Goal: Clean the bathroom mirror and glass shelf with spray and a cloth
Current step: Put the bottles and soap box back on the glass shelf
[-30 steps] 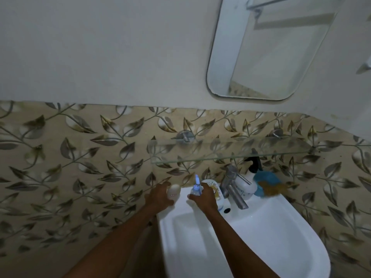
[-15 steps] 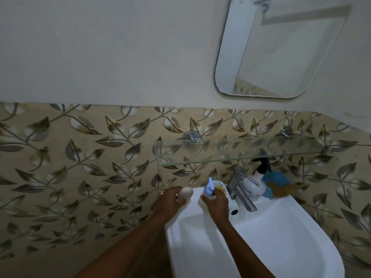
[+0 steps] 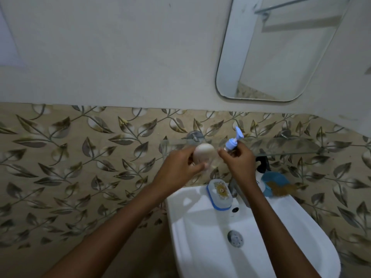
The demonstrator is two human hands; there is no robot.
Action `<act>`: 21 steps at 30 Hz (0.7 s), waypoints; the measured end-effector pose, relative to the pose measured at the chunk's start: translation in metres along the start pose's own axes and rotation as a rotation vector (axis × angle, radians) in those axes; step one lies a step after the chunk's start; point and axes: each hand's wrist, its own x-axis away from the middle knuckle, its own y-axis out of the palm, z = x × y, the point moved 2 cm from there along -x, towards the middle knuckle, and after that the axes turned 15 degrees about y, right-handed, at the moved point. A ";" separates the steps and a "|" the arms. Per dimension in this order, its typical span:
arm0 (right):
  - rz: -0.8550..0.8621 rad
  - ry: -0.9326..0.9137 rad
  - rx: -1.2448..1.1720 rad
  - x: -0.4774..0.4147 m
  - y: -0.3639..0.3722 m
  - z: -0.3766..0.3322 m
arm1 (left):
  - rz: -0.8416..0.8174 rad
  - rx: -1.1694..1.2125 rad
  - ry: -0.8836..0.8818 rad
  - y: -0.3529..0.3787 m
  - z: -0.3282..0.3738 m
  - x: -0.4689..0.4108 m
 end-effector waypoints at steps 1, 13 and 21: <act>-0.009 -0.006 -0.013 -0.006 0.001 -0.010 | 0.020 -0.014 -0.008 -0.009 0.003 -0.006; -0.120 -0.050 0.233 -0.073 0.040 -0.041 | -0.002 -0.179 -0.158 -0.061 -0.054 -0.065; -0.161 -0.054 0.309 -0.080 0.043 -0.034 | -0.045 -0.167 -0.156 -0.052 -0.061 -0.064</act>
